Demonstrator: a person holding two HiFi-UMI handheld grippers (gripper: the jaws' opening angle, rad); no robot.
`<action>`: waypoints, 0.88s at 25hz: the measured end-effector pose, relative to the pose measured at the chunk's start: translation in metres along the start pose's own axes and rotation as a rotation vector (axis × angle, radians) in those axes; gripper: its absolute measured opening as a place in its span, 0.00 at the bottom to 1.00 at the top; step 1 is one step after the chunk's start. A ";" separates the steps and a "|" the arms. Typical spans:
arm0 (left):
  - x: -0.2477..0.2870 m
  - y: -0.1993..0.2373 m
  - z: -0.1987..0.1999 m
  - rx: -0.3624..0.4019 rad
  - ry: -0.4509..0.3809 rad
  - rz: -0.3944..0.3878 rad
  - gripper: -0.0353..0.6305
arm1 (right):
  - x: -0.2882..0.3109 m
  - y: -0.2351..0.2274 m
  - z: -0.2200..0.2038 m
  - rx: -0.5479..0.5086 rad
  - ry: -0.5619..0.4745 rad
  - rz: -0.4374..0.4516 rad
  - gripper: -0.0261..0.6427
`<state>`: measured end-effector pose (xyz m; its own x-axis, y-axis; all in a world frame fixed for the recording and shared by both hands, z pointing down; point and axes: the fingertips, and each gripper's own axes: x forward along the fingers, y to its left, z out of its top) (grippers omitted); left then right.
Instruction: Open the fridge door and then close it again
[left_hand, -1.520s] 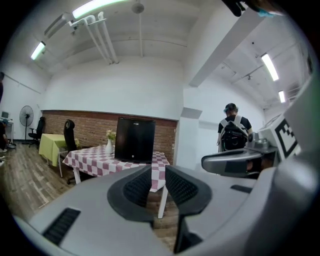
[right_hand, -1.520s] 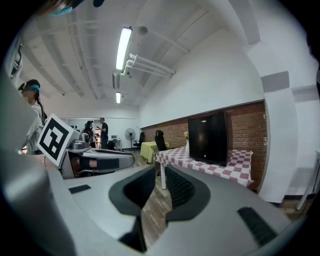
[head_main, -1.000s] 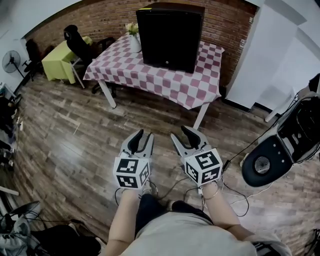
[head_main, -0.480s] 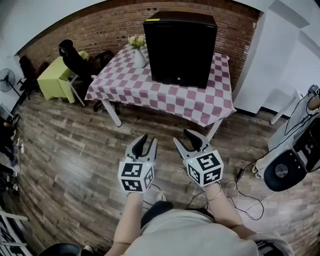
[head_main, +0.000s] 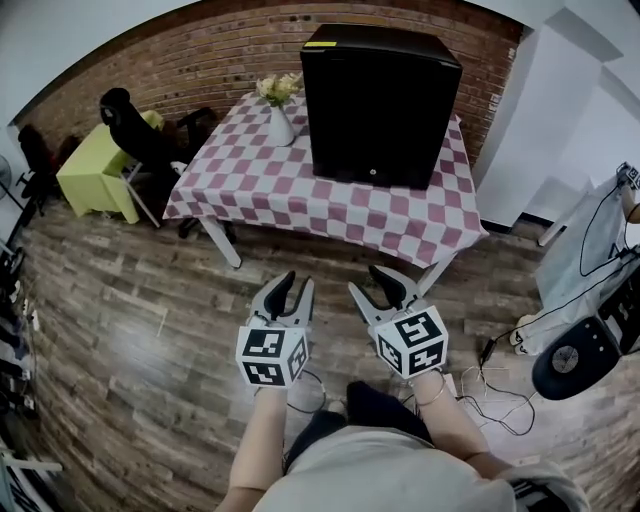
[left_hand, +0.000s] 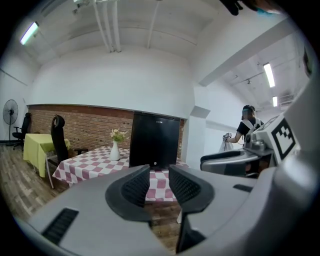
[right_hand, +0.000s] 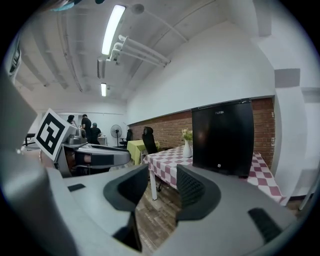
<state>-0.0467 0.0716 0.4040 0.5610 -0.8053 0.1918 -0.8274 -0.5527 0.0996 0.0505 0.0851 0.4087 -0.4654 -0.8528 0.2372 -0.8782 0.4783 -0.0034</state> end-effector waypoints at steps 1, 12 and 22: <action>0.004 0.006 -0.001 -0.004 0.002 -0.003 0.22 | 0.007 -0.002 -0.001 0.004 0.006 -0.004 0.28; 0.083 0.069 0.008 0.008 0.006 -0.029 0.22 | 0.103 -0.051 0.014 0.019 -0.025 -0.042 0.29; 0.206 0.114 0.076 0.089 -0.057 -0.089 0.22 | 0.192 -0.146 0.076 -0.016 -0.116 -0.133 0.30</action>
<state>-0.0235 -0.1739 0.3807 0.6350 -0.7614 0.1304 -0.7699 -0.6376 0.0265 0.0809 -0.1647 0.3805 -0.3556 -0.9267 0.1211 -0.9314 0.3622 0.0363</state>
